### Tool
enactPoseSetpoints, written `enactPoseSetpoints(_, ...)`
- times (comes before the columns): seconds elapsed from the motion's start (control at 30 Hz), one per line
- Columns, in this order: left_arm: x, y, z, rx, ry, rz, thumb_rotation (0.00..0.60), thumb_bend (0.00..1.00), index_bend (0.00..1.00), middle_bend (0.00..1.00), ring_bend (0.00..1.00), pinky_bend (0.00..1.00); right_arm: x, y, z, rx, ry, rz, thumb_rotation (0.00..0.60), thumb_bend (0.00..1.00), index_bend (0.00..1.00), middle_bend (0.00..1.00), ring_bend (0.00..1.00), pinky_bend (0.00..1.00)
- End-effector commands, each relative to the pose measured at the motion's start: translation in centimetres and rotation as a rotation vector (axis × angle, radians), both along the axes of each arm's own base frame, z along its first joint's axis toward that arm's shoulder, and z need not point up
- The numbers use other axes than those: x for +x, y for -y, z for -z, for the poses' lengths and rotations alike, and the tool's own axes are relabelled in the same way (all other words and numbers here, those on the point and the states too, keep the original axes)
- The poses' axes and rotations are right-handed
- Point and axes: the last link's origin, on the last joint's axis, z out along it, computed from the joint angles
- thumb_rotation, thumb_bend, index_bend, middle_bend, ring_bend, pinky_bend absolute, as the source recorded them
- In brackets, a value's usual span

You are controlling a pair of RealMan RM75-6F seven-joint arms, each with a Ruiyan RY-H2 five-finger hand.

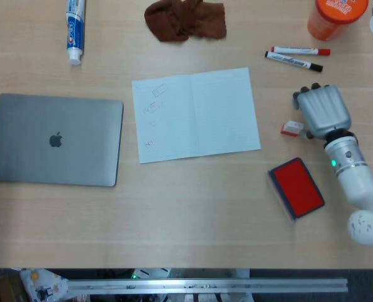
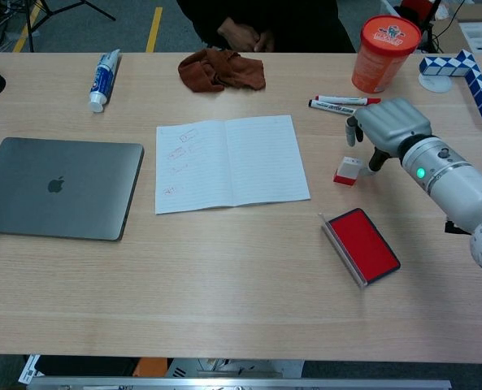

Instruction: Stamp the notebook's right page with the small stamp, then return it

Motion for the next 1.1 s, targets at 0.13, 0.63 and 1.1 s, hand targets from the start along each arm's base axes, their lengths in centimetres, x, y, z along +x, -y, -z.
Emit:
enactPoseSetpoints(0.13,-0.2,0.0,-0.1,0.003,0.002,-0.004,0.6,0.28,0.0,0.0,0.1,0.13,0.4,0.8,0.6,-0.012,-0.004,0.0,0.6,0.04,0.47,0.44,0.35,0.51)
enactPoseSetpoints(0.63,-0.3,0.1,-0.2,0.004,0.004,-0.003,0.6,0.28,0.0,0.0,0.1,0.13,0.4,-0.1,-0.1,0.006,-0.005,-0.017,0.6,0.04,0.47,0.44,0.35,0.51)
enactPoseSetpoints(1.1,-0.3,0.3,-0.4,0.01,0.005,-0.004,0.6,0.28,0.0,0.0,0.1,0.13,0.9,0.4,0.8,0.015,-0.002,-0.005,0.6,0.19,0.48,0.44,0.35,0.51)
